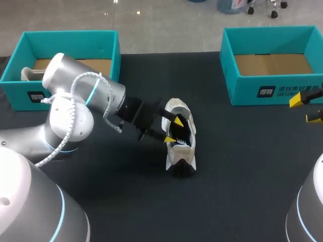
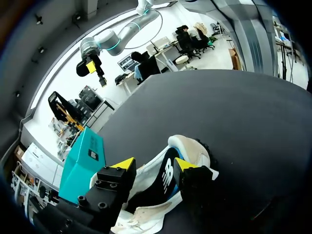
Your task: Take the shoe out of the shoebox, open the shoe tongue, remove and reinsert the insole, then place the shoe into the shoebox
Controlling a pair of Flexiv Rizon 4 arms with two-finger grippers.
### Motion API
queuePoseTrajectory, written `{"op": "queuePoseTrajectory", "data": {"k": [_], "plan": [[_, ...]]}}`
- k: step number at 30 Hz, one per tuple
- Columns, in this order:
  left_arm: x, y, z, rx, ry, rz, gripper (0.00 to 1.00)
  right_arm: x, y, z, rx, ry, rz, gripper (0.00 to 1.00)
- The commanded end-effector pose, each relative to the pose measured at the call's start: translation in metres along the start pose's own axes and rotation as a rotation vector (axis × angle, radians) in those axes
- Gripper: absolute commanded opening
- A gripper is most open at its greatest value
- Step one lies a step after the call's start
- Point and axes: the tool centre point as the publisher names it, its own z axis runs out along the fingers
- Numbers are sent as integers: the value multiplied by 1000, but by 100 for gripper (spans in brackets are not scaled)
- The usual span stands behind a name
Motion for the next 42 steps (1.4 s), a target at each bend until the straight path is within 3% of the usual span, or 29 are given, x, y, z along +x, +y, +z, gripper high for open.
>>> {"op": "queuePoseTrajectory", "data": {"k": [1,3,6,17,27,37,42], "plan": [[-2,-5,-7,-13,15,7,39,0,-1,1,0,-3,1,100],[-2,-7,-7,-13,35,12,31,0,-1,1,0,-3,1,100],[1,-9,-8,-16,93,27,0,0,-1,1,0,-3,1,100],[2,-11,-17,-67,327,125,0,0,-1,1,0,-3,1,100],[0,-5,-24,-31,585,249,0,0,-1,1,0,-3,1,100],[-11,-7,-32,-51,726,323,0,0,-1,1,0,-3,1,100],[-12,-12,-29,-59,693,328,0,0,-1,1,0,-3,1,100]]}}
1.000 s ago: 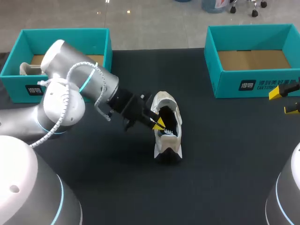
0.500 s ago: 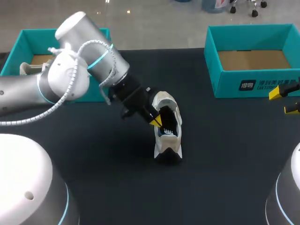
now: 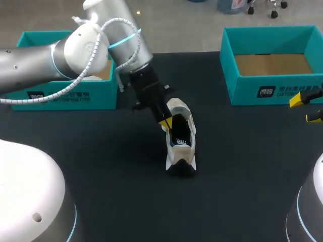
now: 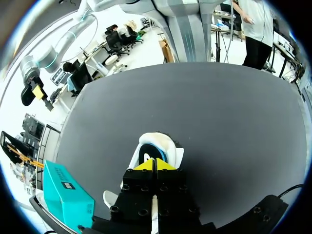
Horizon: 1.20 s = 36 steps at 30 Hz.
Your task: Take the shoe out of the shoebox, open the shoe tongue, remove and reinsert the insole, then place the shoe into the shoebox
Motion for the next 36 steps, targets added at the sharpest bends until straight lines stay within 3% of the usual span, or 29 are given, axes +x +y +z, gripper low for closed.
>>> {"op": "queuePoseTrajectory", "data": {"k": [1,11,14,20,26,36], "plan": [[-6,-3,1,-6,102,-4,0,0,0,1,0,-3,1,100],[-6,-3,1,-6,102,-4,0,0,0,1,0,-3,1,100],[-10,-6,13,-71,213,29,0,0,0,1,0,-3,1,100],[-21,-7,10,-171,363,108,0,0,0,1,0,-3,1,100],[-25,1,12,-201,367,134,0,0,0,1,0,-3,1,100],[-20,20,34,-212,400,154,0,0,0,1,0,-3,1,100]]}}
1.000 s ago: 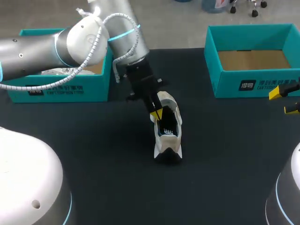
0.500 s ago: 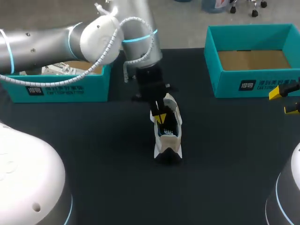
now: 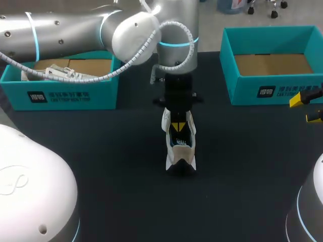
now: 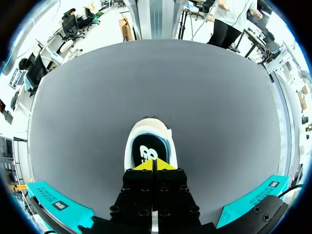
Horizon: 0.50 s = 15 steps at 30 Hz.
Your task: Take the shoe out of the shoebox, open the shoe tongue, remove and reinsert the insole, then place the shoe into the shoebox
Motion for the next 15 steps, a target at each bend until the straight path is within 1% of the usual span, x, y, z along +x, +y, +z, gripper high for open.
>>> {"op": "queuePoseTrajectory", "data": {"k": [1,3,11,15], "plan": [[-2,7,16,7,21,3,0,0,0,1,0,-3,1,100],[-1,8,22,20,32,19,0,0,0,1,0,-3,1,100],[3,9,40,17,50,16,0,0,0,1,0,-3,1,100],[3,10,50,16,42,25,0,0,0,1,0,-3,1,100]]}}
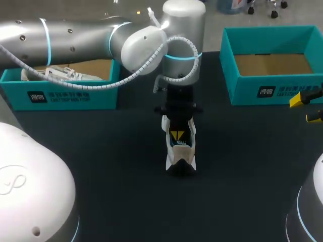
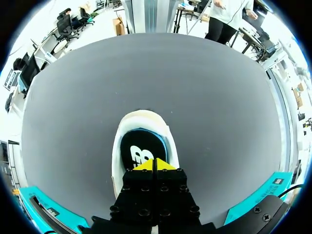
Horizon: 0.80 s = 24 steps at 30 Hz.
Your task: Take the shoe out of the shoebox, open the shoe tongue, remove and reinsert the insole, then place the shoe into the shoebox
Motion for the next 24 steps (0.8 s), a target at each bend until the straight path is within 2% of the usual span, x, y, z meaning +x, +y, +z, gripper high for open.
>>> {"op": "queuePoseTrajectory", "data": {"k": [1,14,21,24], "plan": [[-2,1,12,-1,-7,6,0,0,0,1,0,-3,1,100],[-4,2,33,-23,-20,1,0,0,0,1,0,-3,1,100],[0,-7,7,-122,-7,-23,0,0,0,1,0,-3,1,100],[-1,-11,2,-150,-36,-5,0,0,0,1,0,-3,1,100]]}}
